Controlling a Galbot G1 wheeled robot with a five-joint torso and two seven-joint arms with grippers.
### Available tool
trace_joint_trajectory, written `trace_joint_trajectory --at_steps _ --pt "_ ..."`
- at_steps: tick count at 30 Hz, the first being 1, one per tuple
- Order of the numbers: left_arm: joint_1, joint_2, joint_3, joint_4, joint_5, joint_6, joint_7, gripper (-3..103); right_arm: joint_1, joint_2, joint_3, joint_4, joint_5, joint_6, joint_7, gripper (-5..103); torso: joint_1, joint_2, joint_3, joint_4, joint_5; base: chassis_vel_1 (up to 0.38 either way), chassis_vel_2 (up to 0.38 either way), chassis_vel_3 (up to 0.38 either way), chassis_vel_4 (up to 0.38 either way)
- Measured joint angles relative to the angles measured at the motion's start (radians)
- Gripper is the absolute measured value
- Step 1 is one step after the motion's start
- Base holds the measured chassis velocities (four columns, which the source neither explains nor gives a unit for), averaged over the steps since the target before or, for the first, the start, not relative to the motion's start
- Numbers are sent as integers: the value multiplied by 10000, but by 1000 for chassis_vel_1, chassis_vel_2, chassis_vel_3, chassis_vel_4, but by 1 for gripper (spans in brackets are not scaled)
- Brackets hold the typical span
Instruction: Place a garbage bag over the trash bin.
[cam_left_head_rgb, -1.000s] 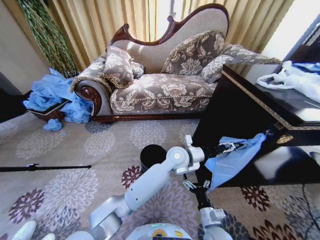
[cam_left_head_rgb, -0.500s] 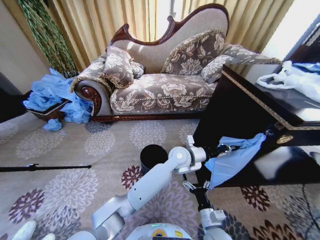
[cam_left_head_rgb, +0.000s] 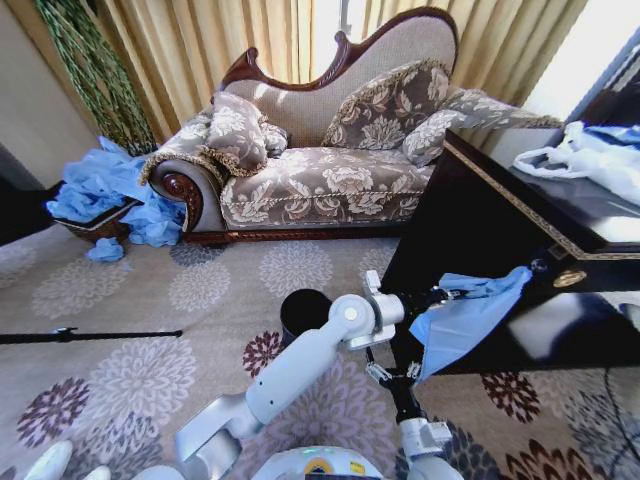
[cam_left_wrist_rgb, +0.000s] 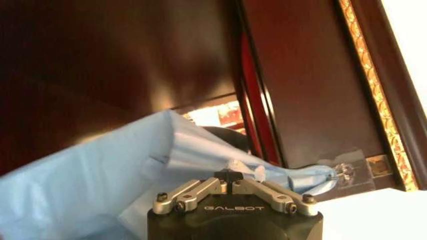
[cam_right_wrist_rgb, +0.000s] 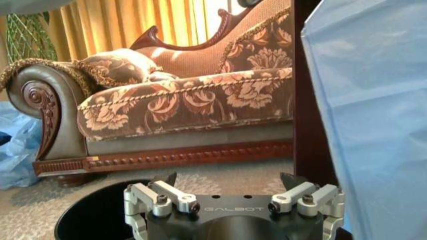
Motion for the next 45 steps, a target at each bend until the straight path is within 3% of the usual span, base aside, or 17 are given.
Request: trace_joint_trajectory --at_steps 9,18,25,30,31,33,35,36,38,40,42,45 --pt "327 775 -23 -575 -18 23 -231 0 18 -14 -31 5 83 10 -4 100 0 0 0 0 -1 0 0 0 0" --pt "739 1777 -728 -915 -15 153 -269 0 68 28 -85 -65 138 57 -64 100 0 0 0 1 0 0 0 0 0" --pt "968 1987 -1114 -1079 -64 321 -246 0 95 49 -136 -98 135 59 -77 100 0 0 0 1 0 0 0 0 0" --pt "882 1716 -1174 -924 -259 677 534 0 104 47 -158 -125 101 59 -84 100 0 0 0 -2 1 0 0 0 0" --pt "854 1675 -1169 -868 -302 741 789 6 102 46 -154 -130 98 59 -86 100 0 0 0 -1 2 0 0 0 0" --pt "814 1635 -1147 -794 -338 799 1072 6 90 46 -135 -137 95 62 -87 100 0 0 0 0 2 0 0 0 0" --pt "633 1435 -1012 -583 -682 920 1393 22 19 60 -69 -185 83 131 -97 100 0 0 0 0 3 0 0 0 0" --pt "563 1342 -982 -500 -771 953 1399 26 2 68 -60 -203 76 157 -99 100 0 0 0 0 3 0 0 0 0" --pt "470 1217 -944 -376 -838 988 1400 26 -18 79 -47 -221 65 182 -100 100 0 0 0 0 2 0 0 0 0" --pt "168 761 -837 128 -933 1047 1389 43 -56 107 -35 -229 53 210 -104 100 0 0 0 -1 3 0 0 0 0" --pt "45 554 -806 385 -953 1070 1388 43 -63 108 -21 -230 53 214 -104 100 0 0 0 -1 2 0 0 0 0" --pt "-170 197 -742 886 -996 1184 1400 59 -58 95 18 -229 68 216 -102 100 0 -2 0 -1 3 0 0 0 0"
